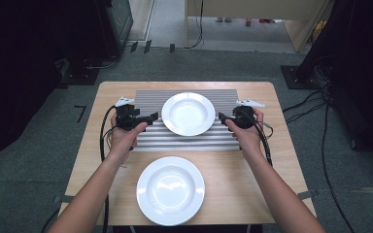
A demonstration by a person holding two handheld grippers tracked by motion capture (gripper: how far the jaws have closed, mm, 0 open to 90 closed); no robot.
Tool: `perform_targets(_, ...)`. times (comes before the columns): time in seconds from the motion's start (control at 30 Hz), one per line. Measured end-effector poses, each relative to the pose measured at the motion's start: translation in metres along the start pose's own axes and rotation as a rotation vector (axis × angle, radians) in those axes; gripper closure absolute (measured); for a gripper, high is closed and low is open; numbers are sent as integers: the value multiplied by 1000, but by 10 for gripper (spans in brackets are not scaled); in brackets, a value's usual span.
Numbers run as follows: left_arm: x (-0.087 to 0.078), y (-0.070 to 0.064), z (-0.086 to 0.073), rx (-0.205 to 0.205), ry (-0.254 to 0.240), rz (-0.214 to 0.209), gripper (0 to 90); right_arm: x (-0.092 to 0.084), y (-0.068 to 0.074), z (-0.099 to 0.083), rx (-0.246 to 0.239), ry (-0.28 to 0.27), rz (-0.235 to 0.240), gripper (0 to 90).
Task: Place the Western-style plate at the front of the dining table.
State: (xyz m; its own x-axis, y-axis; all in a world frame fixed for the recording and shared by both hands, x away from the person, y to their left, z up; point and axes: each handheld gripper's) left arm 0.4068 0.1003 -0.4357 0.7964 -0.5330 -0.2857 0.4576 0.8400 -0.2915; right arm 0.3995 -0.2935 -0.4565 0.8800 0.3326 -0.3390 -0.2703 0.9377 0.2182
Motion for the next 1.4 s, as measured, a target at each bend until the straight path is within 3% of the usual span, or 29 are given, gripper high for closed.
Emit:
perform_targets(0.1, -13, 0, -1, -1, -8, -6, 99, -13, 1, -2, -3, -9, 47, 315)
perform_targets(0.27, -37, 0, -4, 13, -28, -5, 99, -33, 4, -5, -20, -23, 84, 298)
perform_targets(0.37, -48, 0, -6, 21, -36, -3, 99, -44, 4, -6, -42, -33, 89, 296)
perform_targets(0.83, -91, -7, -34, 7, -45, -4, 99, -92, -10, -16, -53, -77, 83, 290)
perform_targets(0.97, -106, -2, -44, 5, -30, 13, 99, -104, -16, -24, -50, -81, 88, 284)
perform_targets(1.07, -117, 5, -48, -20, -45, 31, 99, -115, -23, -31, -25, -81, 110, 276)
perform_targets(1.23, -135, 15, -59, -53, -54, 66, 99, -134, -36, -41, -6, -88, 97, 269)
perform_targets(1.4, -149, 18, -70, -54, -51, 86, 99, -154, -47, -51, -7, -102, 100, 260)
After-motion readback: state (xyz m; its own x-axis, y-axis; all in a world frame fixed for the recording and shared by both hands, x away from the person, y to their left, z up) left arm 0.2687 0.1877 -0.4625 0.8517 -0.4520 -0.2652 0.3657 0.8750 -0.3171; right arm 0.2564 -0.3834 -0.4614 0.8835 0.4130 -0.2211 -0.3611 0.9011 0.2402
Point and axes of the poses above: each handheld gripper's, and its own axes: x roughly forward along the jaws, z roughly out of its top, y roughly to its left, and after that the axes turned 15 degrees about -y, right-handed
